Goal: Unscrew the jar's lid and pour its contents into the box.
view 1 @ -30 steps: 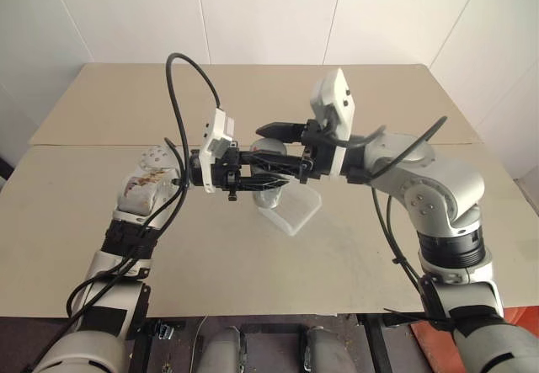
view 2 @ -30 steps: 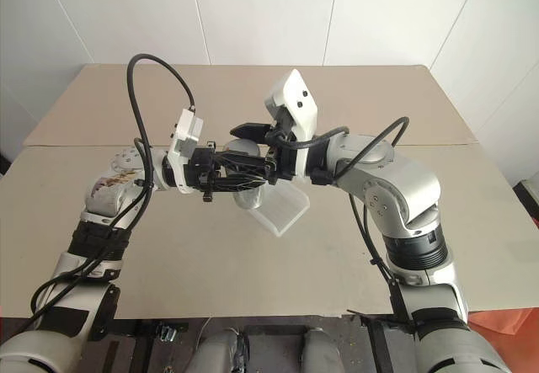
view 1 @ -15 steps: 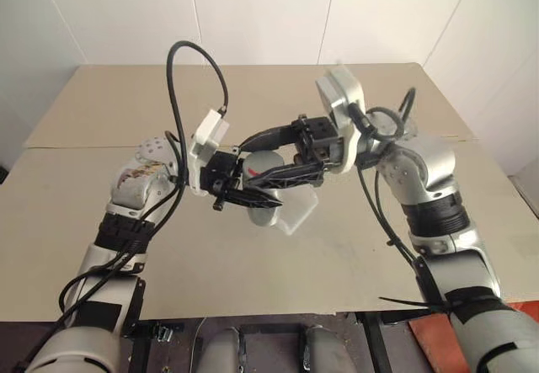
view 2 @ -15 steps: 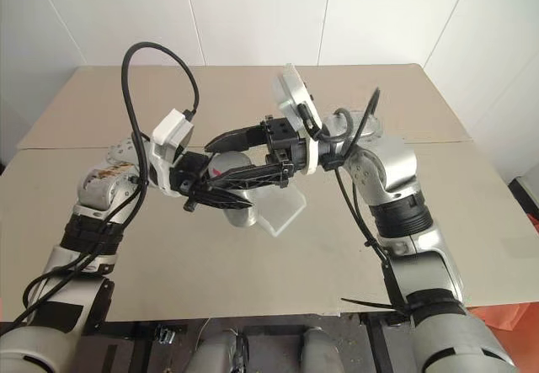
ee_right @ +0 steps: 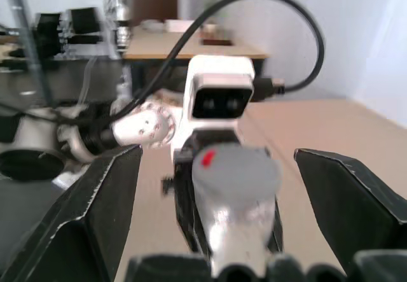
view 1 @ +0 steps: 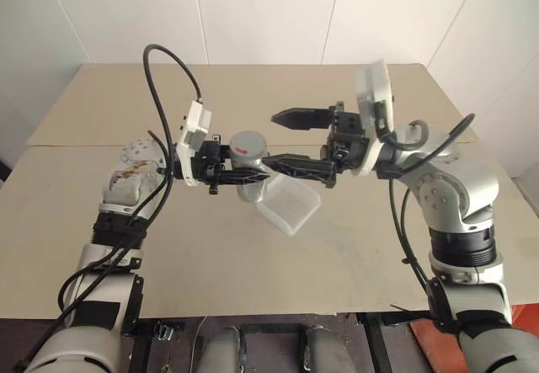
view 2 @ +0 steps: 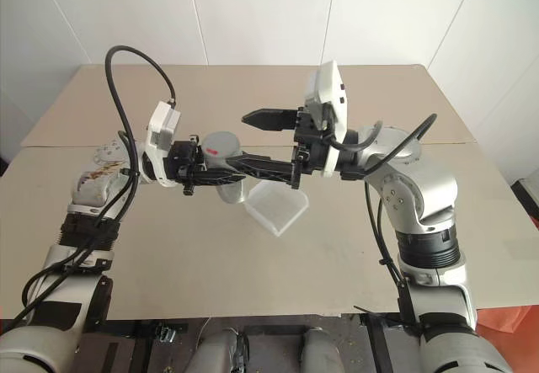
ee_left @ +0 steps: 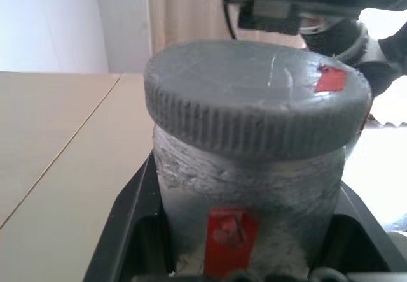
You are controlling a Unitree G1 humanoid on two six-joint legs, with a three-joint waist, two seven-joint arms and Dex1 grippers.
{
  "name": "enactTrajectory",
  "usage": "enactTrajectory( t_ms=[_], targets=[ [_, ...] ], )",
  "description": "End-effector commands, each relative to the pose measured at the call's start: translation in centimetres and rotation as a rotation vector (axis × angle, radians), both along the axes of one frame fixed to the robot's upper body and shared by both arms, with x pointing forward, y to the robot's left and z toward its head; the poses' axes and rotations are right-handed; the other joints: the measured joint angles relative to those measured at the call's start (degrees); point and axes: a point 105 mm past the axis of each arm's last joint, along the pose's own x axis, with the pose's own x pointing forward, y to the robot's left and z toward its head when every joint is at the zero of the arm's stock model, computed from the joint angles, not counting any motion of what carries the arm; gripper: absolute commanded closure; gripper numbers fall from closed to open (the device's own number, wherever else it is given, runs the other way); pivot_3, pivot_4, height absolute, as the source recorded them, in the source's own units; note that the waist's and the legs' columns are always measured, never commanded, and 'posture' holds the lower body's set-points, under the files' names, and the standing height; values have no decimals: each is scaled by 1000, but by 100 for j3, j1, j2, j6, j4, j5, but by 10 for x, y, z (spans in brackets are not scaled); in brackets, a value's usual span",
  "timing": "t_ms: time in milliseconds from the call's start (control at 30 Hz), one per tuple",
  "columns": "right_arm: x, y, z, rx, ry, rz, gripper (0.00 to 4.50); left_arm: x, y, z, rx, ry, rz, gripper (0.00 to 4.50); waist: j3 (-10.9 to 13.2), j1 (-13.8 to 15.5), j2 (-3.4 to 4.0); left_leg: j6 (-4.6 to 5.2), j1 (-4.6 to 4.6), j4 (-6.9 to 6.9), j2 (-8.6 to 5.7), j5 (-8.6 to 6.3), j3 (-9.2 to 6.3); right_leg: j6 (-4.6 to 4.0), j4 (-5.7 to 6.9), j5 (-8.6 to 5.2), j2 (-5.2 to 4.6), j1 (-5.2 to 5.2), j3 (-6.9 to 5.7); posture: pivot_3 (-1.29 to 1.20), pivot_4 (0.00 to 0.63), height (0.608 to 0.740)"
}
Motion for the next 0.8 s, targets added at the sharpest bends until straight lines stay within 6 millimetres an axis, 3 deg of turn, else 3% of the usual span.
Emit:
enactTrajectory(
  t_ms=[33,200,367,500,800],
  targets=[
    [-2,22,-1,-20,-22,-65,40,1,-4,3,7,-40,-3,2544,0,-18,0,0,2,0,0,0,0,0,1,0,0,1,0,0,150,740],
    [27,33,-10,-32,27,-231,40,2,-8,6,2,-48,-9,2544,0,-30,0,0,0,5,-3,0,0,0,4,0,0,1,1,0,150,740],
    [36,31,-11,-25,49,-265,40,0,-5,6,3,-54,-2,2544,0,-20,0,1,-4,3,-3,-1,0,0,-2,0,-1,0,1,0,150,740],
    [39,20,-13,-37,49,-274,40,-2,-1,7,2,-56,4,2544,0,-28,0,3,-7,3,-3,-2,0,0,-6,0,0,-1,1,0,150,740],
    [56,-28,-8,-53,49,-379,40,-7,17,15,15,-79,27,2544,0,-33,0,4,-6,2,-1,-2,0,1,-5,0,0,-2,1,0,150,740]
  ],
)
